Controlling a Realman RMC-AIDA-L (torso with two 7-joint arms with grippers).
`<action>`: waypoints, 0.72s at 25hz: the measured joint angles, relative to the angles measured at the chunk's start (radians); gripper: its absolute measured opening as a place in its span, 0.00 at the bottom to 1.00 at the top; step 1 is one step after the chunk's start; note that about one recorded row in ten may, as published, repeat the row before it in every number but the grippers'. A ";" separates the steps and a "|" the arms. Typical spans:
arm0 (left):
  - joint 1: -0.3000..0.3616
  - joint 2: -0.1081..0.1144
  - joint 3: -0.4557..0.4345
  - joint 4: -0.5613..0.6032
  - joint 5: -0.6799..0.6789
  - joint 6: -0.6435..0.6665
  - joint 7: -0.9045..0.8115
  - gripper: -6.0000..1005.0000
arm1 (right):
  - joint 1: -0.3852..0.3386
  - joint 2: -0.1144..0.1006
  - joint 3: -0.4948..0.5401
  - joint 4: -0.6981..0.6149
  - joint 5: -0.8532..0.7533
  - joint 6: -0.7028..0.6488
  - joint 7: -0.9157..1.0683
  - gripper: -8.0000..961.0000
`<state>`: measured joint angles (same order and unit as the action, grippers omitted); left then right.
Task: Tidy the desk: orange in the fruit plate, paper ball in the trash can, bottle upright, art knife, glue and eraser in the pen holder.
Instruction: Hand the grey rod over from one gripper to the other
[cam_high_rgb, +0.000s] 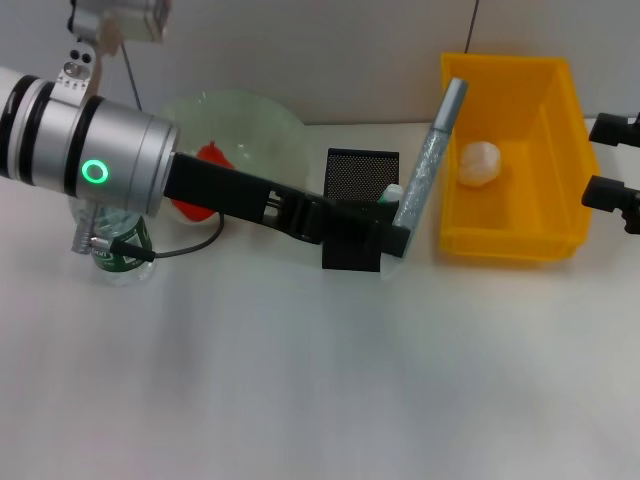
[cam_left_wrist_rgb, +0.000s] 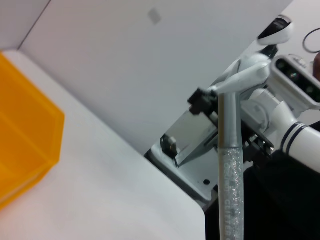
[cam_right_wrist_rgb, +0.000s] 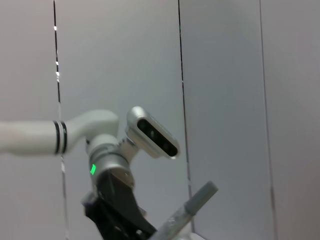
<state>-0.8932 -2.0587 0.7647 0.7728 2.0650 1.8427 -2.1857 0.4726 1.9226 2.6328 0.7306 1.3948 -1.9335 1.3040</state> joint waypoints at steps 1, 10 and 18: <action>0.006 0.000 0.000 0.003 -0.011 0.001 0.015 0.15 | 0.000 0.000 0.003 -0.004 0.004 -0.010 0.019 0.78; 0.031 0.017 -0.001 0.004 -0.048 0.021 0.110 0.15 | 0.003 0.020 0.013 -0.078 0.078 -0.010 0.289 0.78; 0.043 0.029 -0.005 0.000 -0.111 0.038 0.104 0.15 | -0.026 0.067 0.003 -0.019 0.066 0.007 0.243 0.78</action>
<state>-0.8502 -2.0293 0.7593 0.7726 1.9539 1.8802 -2.0814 0.4466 1.9896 2.6357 0.7120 1.4610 -1.9264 1.5466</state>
